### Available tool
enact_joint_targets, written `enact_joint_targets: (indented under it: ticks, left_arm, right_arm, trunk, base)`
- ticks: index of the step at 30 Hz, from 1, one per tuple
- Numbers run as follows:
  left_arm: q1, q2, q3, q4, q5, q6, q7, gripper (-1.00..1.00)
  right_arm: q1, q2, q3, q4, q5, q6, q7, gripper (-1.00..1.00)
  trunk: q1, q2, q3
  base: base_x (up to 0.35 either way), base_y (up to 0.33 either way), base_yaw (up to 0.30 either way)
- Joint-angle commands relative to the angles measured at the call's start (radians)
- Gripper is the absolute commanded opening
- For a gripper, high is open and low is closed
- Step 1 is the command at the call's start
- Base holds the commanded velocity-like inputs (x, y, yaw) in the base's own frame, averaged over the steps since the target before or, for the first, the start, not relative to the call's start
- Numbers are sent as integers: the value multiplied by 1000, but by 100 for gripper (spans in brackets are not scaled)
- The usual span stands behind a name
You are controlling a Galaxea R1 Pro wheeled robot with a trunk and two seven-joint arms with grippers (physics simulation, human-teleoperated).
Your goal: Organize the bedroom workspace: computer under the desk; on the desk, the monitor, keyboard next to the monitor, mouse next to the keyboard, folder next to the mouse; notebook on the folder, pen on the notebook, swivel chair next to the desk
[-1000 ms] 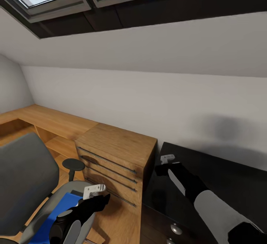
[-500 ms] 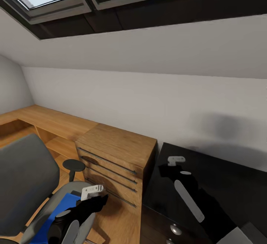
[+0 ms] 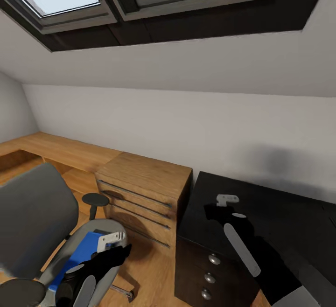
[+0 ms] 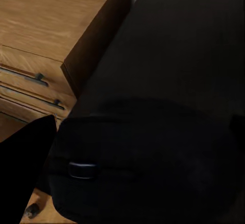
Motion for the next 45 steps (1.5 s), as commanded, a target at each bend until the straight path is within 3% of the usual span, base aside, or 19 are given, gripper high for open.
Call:
enact_joint_targets:
  ticks: [1, 4, 8, 15, 21, 25, 29, 35, 38, 41, 42, 43, 45]
  left_arm:
    - [-1, 0, -1, -2, 10, 3, 10, 100]
    - [-1, -1, -1, -3, 10, 3, 10, 100]
    - [-1, -2, -2, -3, 10, 2, 10, 100]
    - [-1, -2, -7, -3, 10, 2, 9, 100]
    - [-1, -2, -9, -4, 10, 2, 8, 100]
    - [-1, -2, -9, -4, 10, 2, 8, 100]
    - [-1, -2, -9, -4, 10, 2, 8, 100]
    - [-1, -1, -8, -7, 10, 1, 10, 100]
    - [-1, 0, -8, -8, 9, 0, 11, 100]
    - [85, 1, -8, -8, 8, -15, 8, 100]
    - [166, 11, -8, -6, -4, -74, 7, 100]
    - [221, 40, -9, 0, -35, -162, 4, 100]
    - [266, 62, -10, 31, -56, -263, 2, 100]
  right_arm:
    - [-1, -1, 2, -1, -11, 1, -10, -100]
    - [-1, -2, -2, -1, -11, 0, -10, -100]
    - [-1, -2, -86, 8, -12, 5, -11, -100]
    - [-1, -3, -185, 45, -23, 21, -10, -100]
    - [-1, -5, -231, 69, -24, 25, -9, -100]
    - [-1, -12, -281, 120, -22, 25, -5, -100]
    - [-2, -28, -298, 137, -21, 25, -2, -100]
    - [-3, -83, -306, 156, -23, 24, 4, -100]
    - [-3, -97, -307, 159, -24, 24, 10, -100]
    - [-3, -104, -307, 159, -22, 24, 22, -100]
    - [-3, -106, -307, 159, -20, 27, 22, -100]
    - [-3, -107, -307, 157, -18, 51, 22, -100]
    - [-3, -119, -308, 156, -17, 105, 21, -100]
  trunk:
    - [-1, -1, -1]
    - [-1, -1, -1]
    - [-1, -1, 2]
    - [-1, -1, 8]
    - [-1, -1, 12]
    - [-1, -1, 15]
    - [-1, -1, 17]
    - [-1, -1, 20]
    - [-1, -1, 21]
    - [-1, -1, 22]
    - [-1, -1, 23]
    - [-1, -1, 23]
    - [-1, -1, 24]
  base:
    - [-334, 112, -15]
    - [-292, 39, -32]
    - [-140, -198, -169]
    - [-26, -265, -245]
    - [-2, -164, -267]
    - [0, -112, -272]
    - [0, -53, -279]
    - [0, -10, -285]
    - [0, -1, -287]
    - [0, 0, -287]
    - [0, 0, -287]
    - [0, 0, -287]
    - [0, 0, -287]
